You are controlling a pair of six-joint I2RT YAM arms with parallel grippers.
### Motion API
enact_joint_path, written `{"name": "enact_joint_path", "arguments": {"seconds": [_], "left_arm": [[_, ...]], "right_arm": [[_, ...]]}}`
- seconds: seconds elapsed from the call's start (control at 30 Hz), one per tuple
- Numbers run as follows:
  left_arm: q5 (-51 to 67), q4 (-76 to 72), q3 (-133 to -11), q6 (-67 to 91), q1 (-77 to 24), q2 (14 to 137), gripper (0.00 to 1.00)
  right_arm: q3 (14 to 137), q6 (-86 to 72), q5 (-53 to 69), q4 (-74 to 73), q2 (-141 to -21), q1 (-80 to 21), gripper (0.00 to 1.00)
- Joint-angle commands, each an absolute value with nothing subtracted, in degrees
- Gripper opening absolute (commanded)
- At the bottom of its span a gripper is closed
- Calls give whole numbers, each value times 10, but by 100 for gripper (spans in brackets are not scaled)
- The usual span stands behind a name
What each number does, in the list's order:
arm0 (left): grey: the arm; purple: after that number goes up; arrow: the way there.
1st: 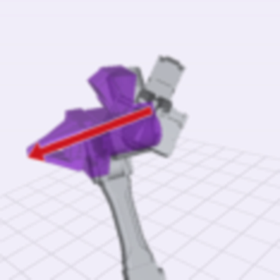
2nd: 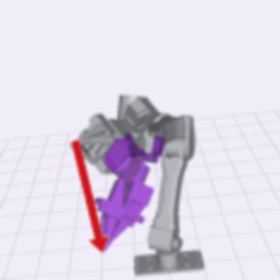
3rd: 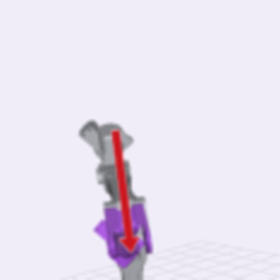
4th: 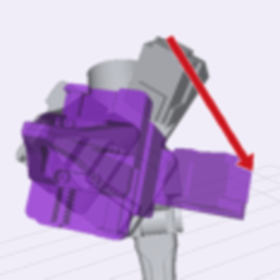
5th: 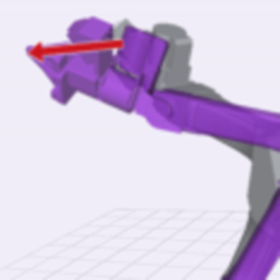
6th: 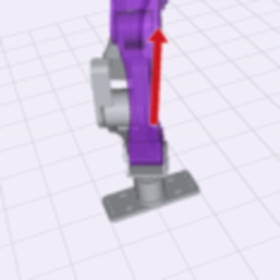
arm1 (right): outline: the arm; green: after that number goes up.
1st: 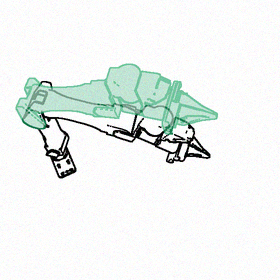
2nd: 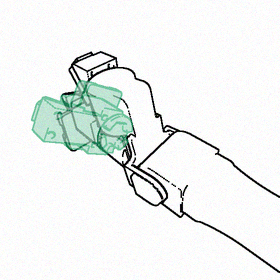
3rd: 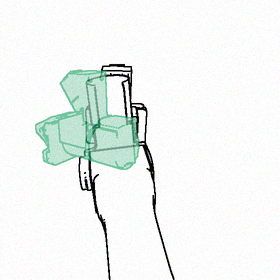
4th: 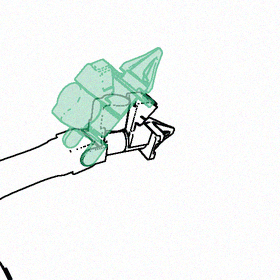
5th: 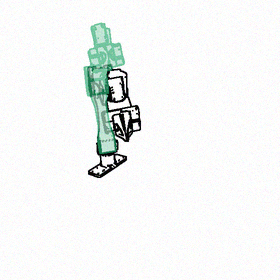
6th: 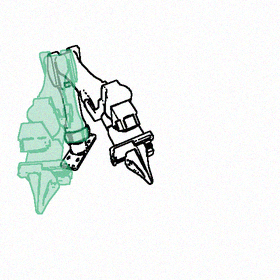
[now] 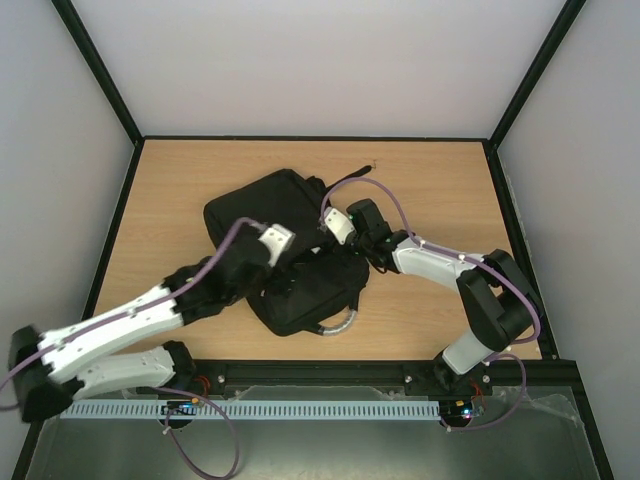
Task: Pack the student bag
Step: Place the stationery in the student bag.
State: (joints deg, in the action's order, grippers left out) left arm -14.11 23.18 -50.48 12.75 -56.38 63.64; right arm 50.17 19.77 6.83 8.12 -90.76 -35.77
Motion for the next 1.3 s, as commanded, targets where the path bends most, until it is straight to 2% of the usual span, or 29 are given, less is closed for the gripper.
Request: {"name": "enact_joint_path", "arguments": {"seconds": [0.0, 0.07, 0.13, 0.23, 0.43, 0.5, 0.67, 0.73, 0.83, 0.9, 1.0, 1.17, 1.27], "left_arm": [[-234, 187, -415, 247, -544, 523, 99], [-254, 182, -382, 311, -519, 499, 99], [-253, 203, -366, 400, -472, 500, 99], [-207, 223, -356, 467, -407, 522, 99], [-198, 175, -317, 504, -394, 529, 99], [-181, 144, -302, 503, -393, 529, 98], [-162, 89, -283, 481, -394, 533, 99], [-159, 78, -274, 478, -393, 534, 99], [-136, 49, -258, 479, -393, 539, 98], [-108, 22, -243, 489, -393, 544, 93], [-65, -24, -223, 503, -393, 546, 85], [-38, -87, -186, 532, -393, 529, 76], [-19, -119, -168, 536, -394, 525, 78]], "right_arm": [[496, 222, 47, 87, -906, -341, 19], [488, 228, 52, 85, -897, -334, 7], [473, 241, 52, 86, -885, -329, 1], [448, 261, 42, 84, -857, -313, 1], [408, 315, 46, 61, -792, -243, 3], [426, 355, 95, -18, -779, -218, 23], [445, 444, 223, -219, -678, -209, 61], [459, 439, 265, -266, -649, -209, 70], [503, 378, 308, -305, -659, -209, 75], [543, 355, 345, -335, -682, -211, 75], [598, 335, 363, -357, -709, -231, 67], [612, 309, 300, -301, -737, -285, 49], [627, 272, 301, -276, -780, -289, 35]]}}
